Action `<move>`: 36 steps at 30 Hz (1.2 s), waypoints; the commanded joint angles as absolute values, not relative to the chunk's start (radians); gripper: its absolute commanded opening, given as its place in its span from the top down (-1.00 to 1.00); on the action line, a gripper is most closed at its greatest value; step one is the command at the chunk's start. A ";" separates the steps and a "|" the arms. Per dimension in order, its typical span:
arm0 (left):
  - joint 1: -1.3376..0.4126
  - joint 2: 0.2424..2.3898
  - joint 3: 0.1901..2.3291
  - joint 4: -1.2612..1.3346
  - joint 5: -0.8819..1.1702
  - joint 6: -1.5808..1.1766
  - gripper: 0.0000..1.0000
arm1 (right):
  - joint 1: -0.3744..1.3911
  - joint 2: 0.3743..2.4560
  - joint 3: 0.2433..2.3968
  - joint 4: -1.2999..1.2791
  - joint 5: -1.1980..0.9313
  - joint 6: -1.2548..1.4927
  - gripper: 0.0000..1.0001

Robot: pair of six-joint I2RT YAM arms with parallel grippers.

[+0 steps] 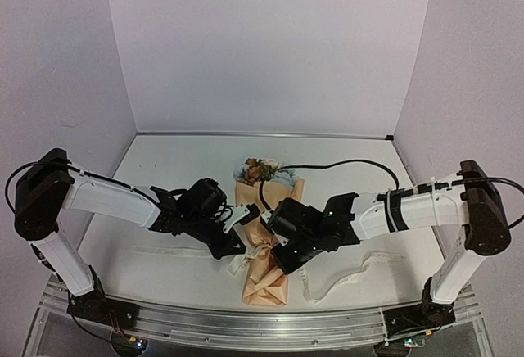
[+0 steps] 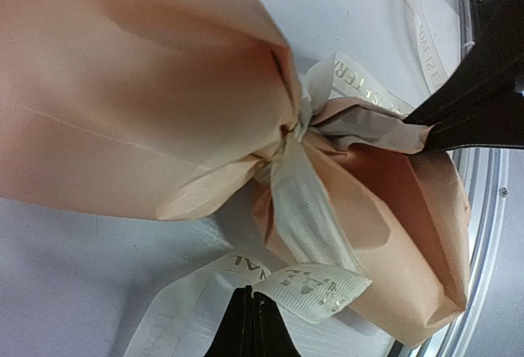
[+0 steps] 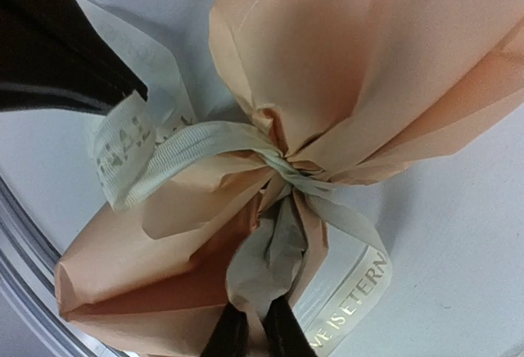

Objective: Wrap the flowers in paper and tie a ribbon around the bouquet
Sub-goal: Cross the ribbon over the folded bouquet.

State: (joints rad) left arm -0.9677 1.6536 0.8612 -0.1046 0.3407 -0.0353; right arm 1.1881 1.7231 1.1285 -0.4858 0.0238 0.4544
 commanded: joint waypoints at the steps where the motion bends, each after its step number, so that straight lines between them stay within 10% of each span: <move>1: -0.955 1.667 0.887 -0.086 0.364 -0.038 0.99 | 1.222 1.755 1.122 -0.553 0.125 0.308 1.00; 7: -0.944 1.642 0.878 -0.090 0.365 -0.038 0.99 | 1.239 1.798 1.180 -0.624 0.146 0.209 0.99; 15: -0.942 1.575 0.926 -0.151 0.350 -0.007 1.00 | 1.237 1.668 1.188 -0.639 0.116 0.196 -0.11; 21: -0.943 1.548 1.010 -0.212 0.337 0.051 0.98 | 1.218 1.489 1.094 -0.660 0.097 0.234 -0.46; 36: -0.953 1.651 1.216 -0.308 0.403 0.127 0.96 | 1.258 1.426 0.832 -0.602 0.149 0.305 -0.32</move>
State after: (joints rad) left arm -0.9490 1.6296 1.1515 -0.2825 0.3687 0.0988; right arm 1.2304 1.4001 0.8410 -0.6636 0.1013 0.2975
